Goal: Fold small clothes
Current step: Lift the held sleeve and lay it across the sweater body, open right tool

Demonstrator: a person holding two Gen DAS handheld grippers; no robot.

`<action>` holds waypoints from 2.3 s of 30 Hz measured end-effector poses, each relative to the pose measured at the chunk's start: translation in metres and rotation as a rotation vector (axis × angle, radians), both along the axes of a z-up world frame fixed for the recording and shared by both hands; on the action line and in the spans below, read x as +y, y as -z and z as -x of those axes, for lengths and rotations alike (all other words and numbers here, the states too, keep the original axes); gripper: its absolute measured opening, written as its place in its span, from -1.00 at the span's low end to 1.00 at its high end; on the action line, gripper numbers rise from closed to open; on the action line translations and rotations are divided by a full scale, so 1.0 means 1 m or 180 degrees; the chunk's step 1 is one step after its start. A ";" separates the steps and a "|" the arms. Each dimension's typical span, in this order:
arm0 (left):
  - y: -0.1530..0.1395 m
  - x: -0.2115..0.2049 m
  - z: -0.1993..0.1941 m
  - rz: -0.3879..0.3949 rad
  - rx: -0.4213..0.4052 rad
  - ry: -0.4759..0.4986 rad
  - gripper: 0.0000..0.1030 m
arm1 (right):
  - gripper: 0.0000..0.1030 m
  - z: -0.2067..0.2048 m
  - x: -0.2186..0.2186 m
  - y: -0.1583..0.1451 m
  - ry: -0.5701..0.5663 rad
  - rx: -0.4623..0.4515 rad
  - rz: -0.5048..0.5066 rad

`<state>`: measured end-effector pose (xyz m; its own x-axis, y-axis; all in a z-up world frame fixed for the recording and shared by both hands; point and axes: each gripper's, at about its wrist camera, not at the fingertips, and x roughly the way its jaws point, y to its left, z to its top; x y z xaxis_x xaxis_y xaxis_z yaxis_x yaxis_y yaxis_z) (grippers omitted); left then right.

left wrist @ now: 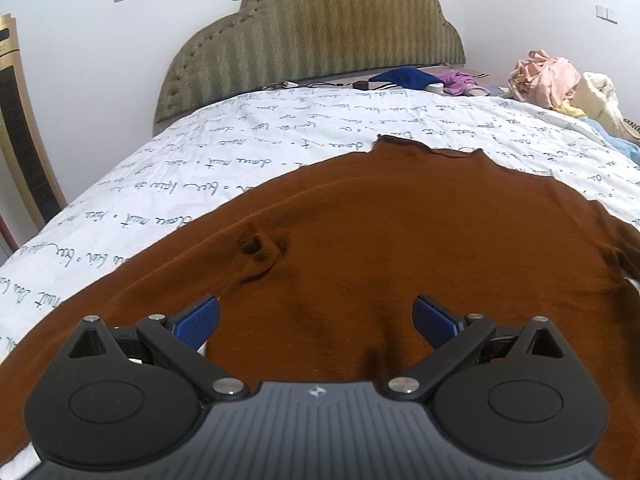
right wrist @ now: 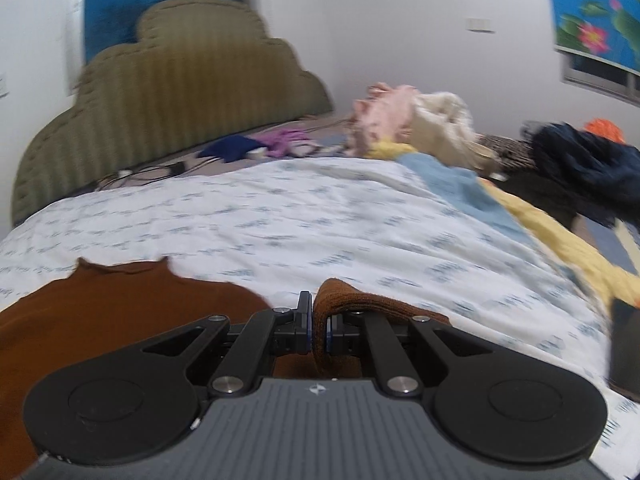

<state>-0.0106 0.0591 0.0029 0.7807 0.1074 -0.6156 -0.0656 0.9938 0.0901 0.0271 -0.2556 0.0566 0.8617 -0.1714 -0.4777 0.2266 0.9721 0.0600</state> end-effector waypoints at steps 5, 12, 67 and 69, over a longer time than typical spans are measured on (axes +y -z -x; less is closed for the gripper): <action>0.001 0.006 0.003 -0.0071 0.0011 -0.0066 1.00 | -0.79 -0.036 0.048 -0.003 -0.0315 0.0005 0.0085; 0.001 0.021 0.006 -0.0076 0.0048 -0.0156 1.00 | -0.79 -0.076 0.131 0.003 -0.0804 0.0063 0.0268; 0.000 0.085 0.027 -0.0059 0.0127 -0.0798 1.00 | 0.88 -0.125 0.272 -0.022 -0.2502 0.1019 -0.0205; 0.000 0.085 0.027 -0.0073 0.0126 -0.0801 1.00 | 0.88 -0.116 0.275 -0.029 -0.2596 0.0871 -0.0198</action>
